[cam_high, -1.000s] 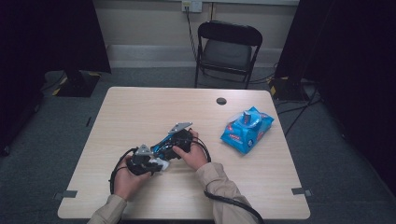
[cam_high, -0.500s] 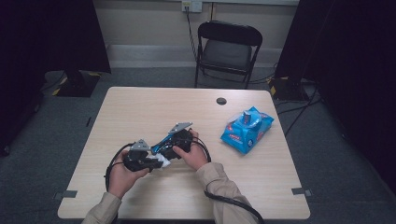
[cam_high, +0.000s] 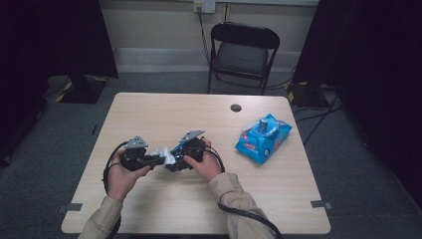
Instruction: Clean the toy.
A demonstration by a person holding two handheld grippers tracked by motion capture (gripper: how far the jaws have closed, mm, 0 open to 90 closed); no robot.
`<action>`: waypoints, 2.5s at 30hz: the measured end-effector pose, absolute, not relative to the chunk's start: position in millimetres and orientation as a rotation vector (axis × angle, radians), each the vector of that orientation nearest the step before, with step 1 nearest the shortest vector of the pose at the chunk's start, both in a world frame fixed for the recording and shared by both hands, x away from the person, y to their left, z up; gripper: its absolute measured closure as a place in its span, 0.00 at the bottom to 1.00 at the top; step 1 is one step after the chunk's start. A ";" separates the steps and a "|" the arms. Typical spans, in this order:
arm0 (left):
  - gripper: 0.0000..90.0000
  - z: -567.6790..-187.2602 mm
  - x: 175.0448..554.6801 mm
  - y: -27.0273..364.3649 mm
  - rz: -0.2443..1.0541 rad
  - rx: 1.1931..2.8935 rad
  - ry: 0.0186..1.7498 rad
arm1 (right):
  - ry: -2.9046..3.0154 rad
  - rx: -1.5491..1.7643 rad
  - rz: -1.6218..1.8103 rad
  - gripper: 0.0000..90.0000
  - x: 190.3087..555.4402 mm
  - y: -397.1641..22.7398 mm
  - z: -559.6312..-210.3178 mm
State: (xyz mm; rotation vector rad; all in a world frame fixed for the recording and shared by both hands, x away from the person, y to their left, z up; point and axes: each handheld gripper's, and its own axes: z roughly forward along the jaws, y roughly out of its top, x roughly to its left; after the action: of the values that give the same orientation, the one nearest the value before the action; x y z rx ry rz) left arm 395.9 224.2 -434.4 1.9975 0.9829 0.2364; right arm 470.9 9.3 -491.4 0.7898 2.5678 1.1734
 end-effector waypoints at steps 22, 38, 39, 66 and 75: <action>0.89 -460.6 462.6 223.1 0.294 2.049 1.162 | 2.586 0.775 1.161 0.00 473.3 9.7 -490.4; 0.60 -471.1 467.3 218.0 0.323 2.015 1.227 | 2.588 0.771 1.163 0.00 473.6 9.5 -490.5; 0.57 -470.0 466.8 218.6 0.330 2.021 1.227 | 2.591 0.770 1.157 0.00 473.7 9.5 -490.1; 0.51 -495.1 487.1 219.3 0.384 2.019 1.240 | 2.597 0.764 1.155 0.00 474.6 9.7 -489.9; 0.80 -494.7 484.5 209.6 0.343 2.076 1.161 | 2.597 0.762 1.157 0.00 474.8 9.7 -489.9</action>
State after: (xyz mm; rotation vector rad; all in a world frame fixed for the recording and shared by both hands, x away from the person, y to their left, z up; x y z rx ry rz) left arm 484.5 209.6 -494.7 2.0758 1.1605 0.3430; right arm 474.8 9.7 -489.9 0.7617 2.5968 1.1570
